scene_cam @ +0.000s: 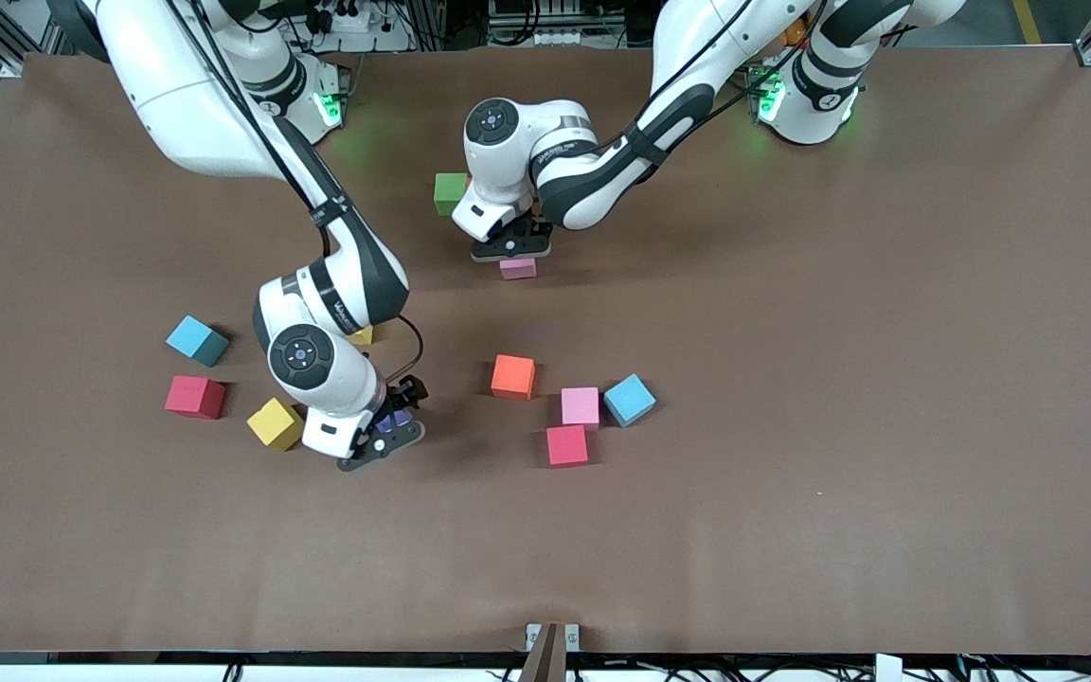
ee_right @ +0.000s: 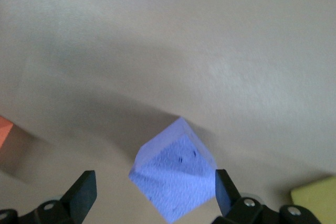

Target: Form number 2 with 11 blocks

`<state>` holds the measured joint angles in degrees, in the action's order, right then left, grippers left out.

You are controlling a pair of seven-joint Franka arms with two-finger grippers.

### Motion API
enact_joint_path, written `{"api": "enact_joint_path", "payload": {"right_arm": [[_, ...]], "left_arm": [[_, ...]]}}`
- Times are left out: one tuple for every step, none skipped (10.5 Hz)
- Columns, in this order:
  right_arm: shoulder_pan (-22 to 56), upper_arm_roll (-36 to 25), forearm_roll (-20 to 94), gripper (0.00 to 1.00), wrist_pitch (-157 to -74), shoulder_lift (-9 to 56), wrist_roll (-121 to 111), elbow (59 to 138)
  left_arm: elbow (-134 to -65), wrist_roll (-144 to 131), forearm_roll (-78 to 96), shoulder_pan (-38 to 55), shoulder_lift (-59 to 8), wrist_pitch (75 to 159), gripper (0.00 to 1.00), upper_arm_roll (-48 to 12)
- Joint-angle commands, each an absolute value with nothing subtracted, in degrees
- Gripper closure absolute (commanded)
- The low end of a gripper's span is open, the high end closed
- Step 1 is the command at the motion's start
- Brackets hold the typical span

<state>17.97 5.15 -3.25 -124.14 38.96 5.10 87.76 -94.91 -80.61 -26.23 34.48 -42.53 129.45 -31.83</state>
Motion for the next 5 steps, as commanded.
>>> {"api": "enact_joint_path", "payload": {"right_arm": [[17.67, 5.28, -2.55, 0.00, -123.05, 37.18, 24.07, 89.21], [17.41, 3.27, -2.46, 0.00, -124.09, 37.53, 30.35, 89.21], [17.23, 2.30, -2.29, 0.00, -126.02, 37.88, 32.24, 89.30], [16.62, 2.20, -1.68, 0.00, -127.60, 38.14, 34.95, 90.43], [16.44, 2.20, -1.41, 0.00, -130.05, 38.32, 39.68, 90.96]], "left_arm": [[-92.64, -80.07, -28.65, 36.38, -43.77, 128.41, 1.00, -30.24], [-92.64, -79.81, -28.83, 36.39, -43.77, 128.41, 1.00, -30.15], [-92.81, -79.80, -29.79, 36.39, -43.77, 128.41, 1.00, -29.62], [-92.90, -79.89, -30.06, 36.47, -43.86, 128.41, 1.00, -29.53], [-92.90, -80.41, -29.97, 36.82, -44.03, 128.41, 1.00, -29.53]]}}
